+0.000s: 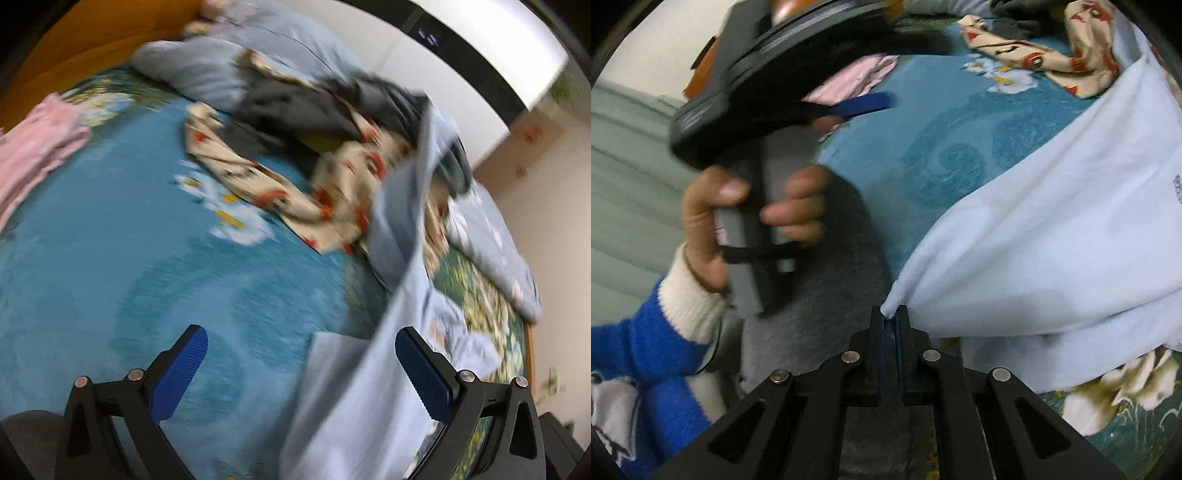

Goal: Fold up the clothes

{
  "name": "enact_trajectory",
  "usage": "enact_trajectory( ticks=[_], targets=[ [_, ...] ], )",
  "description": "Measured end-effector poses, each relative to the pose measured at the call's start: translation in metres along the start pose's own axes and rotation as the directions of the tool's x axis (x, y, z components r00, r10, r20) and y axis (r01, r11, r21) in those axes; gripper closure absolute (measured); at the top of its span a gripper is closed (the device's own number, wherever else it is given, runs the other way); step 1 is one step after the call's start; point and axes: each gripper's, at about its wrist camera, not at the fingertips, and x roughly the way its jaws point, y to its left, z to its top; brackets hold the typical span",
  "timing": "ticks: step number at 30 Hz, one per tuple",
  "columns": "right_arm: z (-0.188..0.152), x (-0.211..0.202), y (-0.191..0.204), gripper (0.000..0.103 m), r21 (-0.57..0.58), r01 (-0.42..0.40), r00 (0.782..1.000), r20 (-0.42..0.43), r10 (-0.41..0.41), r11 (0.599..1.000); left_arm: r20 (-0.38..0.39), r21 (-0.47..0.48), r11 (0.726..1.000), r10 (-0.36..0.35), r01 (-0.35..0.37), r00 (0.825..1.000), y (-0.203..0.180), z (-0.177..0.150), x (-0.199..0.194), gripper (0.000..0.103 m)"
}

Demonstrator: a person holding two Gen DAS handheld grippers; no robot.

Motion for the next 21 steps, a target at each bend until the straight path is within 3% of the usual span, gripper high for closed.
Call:
enact_trajectory(
  ticks=[5,11,15,16,18,19,21],
  targets=[
    [-0.007,0.002,0.001,0.098,-0.026,-0.035,0.998,-0.062,0.033,0.999,-0.083,0.061,0.997,-0.04,0.045,0.996,-0.029,0.005,0.031,0.0],
    [-0.032,0.001,-0.007,0.098,0.032,-0.096,0.989,-0.111,0.099,0.995,-0.184,0.035,0.986,-0.152,0.161,0.971,-0.063,0.016,0.07,0.001],
    [-0.039,0.001,-0.003,0.098,0.034,-0.117,0.985,-0.123,0.121,0.993,-0.214,0.105,0.979,-0.15,0.175,0.965,-0.091,0.023,0.086,0.003],
    [-0.039,0.001,-0.002,0.098,0.034,-0.121,0.985,-0.121,0.124,0.992,-0.217,0.122,0.98,-0.129,0.158,0.968,-0.096,0.026,0.091,0.008],
    [-0.039,0.0,-0.001,0.098,0.032,-0.121,0.985,-0.122,0.124,0.992,-0.242,0.131,0.98,-0.111,0.146,0.964,-0.103,0.033,0.1,0.042],
    [-0.038,0.0,-0.001,0.097,0.03,-0.119,0.985,-0.123,0.122,0.992,-0.254,0.128,0.981,-0.111,0.147,0.961,-0.105,0.036,0.103,0.052],
    [-0.037,0.0,0.0,0.097,0.029,-0.114,0.986,-0.122,0.117,0.993,-0.241,0.117,0.983,-0.107,0.138,0.965,-0.105,0.043,0.103,0.095]
  ],
)
